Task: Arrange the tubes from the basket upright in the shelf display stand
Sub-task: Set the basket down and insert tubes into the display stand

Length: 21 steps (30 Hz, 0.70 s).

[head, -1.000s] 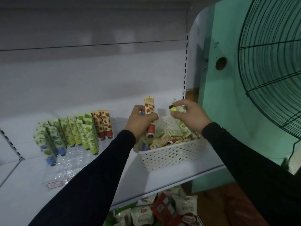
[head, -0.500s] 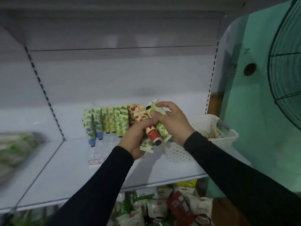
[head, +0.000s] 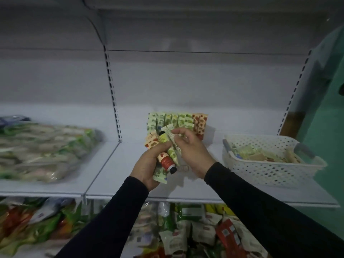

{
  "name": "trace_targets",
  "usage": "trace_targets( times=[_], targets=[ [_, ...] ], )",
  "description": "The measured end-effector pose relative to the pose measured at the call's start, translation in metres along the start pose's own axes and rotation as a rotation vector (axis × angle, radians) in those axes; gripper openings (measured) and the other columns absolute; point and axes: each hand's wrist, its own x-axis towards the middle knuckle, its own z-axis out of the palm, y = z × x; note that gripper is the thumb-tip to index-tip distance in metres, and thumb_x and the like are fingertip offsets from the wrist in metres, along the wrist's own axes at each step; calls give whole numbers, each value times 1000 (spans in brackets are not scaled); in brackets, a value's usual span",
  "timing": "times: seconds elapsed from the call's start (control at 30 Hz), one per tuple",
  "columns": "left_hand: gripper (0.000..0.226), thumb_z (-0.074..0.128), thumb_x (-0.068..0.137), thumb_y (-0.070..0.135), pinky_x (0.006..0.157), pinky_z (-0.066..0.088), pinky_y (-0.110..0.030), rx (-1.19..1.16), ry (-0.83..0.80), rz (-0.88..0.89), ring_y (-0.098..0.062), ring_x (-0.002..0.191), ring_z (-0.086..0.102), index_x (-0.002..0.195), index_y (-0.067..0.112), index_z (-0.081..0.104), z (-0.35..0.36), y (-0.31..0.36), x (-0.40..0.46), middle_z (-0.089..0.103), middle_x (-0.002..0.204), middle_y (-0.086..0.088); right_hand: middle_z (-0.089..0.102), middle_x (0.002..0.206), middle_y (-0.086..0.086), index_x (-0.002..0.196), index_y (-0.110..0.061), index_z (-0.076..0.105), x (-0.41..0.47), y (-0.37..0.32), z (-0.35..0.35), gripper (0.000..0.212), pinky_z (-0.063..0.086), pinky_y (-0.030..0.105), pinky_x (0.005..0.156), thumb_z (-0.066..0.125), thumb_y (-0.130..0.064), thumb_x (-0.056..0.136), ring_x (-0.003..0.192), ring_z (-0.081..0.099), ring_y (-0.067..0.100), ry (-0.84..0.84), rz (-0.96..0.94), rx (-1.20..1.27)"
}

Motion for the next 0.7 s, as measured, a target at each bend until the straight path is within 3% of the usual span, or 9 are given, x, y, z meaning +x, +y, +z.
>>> trace_targets(
  times=[0.07, 0.1, 0.17, 0.27, 0.4, 0.5, 0.63, 0.7],
  targets=[
    [24, 79, 68, 18, 57, 50, -31, -4, 46, 5, -20, 56, 59, 87, 12, 65, -15, 2, 2, 62, 73, -8, 64, 117, 6, 118, -29, 55, 1, 3, -1, 18, 51, 34, 72, 50, -23, 101, 98, 61, 38, -7, -3, 2],
    [25, 78, 67, 18, 57, 50, -30, -3, 59, 11, -20, 55, 60, 87, 12, 64, -23, 3, 3, 63, 73, -7, 65, 110, 2, 119, -30, 53, 2, 5, -3, 20, 49, 29, 70, 53, -22, 100, 92, 63, 31, -11, -6, 18],
    [19, 75, 73, 16, 55, 51, -29, 35, 97, 43, -19, 53, 61, 86, 12, 63, -37, 4, 5, 64, 70, -6, 65, 105, -2, 121, -30, 48, 6, 10, -8, 29, 49, 25, 74, 59, -19, 97, 92, 62, 18, -18, 18, 93],
    [8, 70, 84, 15, 61, 52, -32, 93, 181, 108, -20, 55, 62, 86, 12, 63, -58, 6, 11, 65, 68, -6, 62, 119, 1, 127, -25, 47, 13, 16, -15, 38, 50, 23, 83, 64, -19, 94, 104, 63, 13, -8, 73, 134],
    [9, 70, 85, 17, 59, 54, -32, 121, 291, 166, -21, 56, 63, 88, 12, 64, -83, 5, 23, 65, 70, -8, 69, 114, 6, 121, -10, 62, 17, 22, -20, 29, 54, 28, 88, 63, -9, 93, 103, 66, 18, -21, 57, 158],
    [12, 71, 84, 18, 59, 54, -33, 126, 302, 169, -23, 59, 64, 90, 12, 64, -96, 1, 29, 66, 74, -10, 71, 111, 8, 118, -6, 63, 19, 26, -23, 27, 55, 32, 90, 63, -6, 92, 99, 66, 19, 3, 77, 214],
    [14, 74, 81, 23, 62, 52, -35, 119, 342, 132, -23, 58, 62, 85, 14, 65, -107, -1, 35, 66, 70, -9, 72, 103, 4, 120, -9, 56, 22, 30, -25, 35, 50, 31, 79, 71, -14, 88, 91, 63, 17, 17, 127, 221],
    [17, 76, 78, 25, 61, 52, -35, 119, 349, 130, -23, 57, 61, 84, 15, 65, -111, 0, 39, 65, 70, -9, 71, 98, 4, 115, -12, 54, 23, 31, -25, 33, 48, 26, 70, 71, -12, 87, 77, 64, 11, -7, 178, 263]
  ],
)
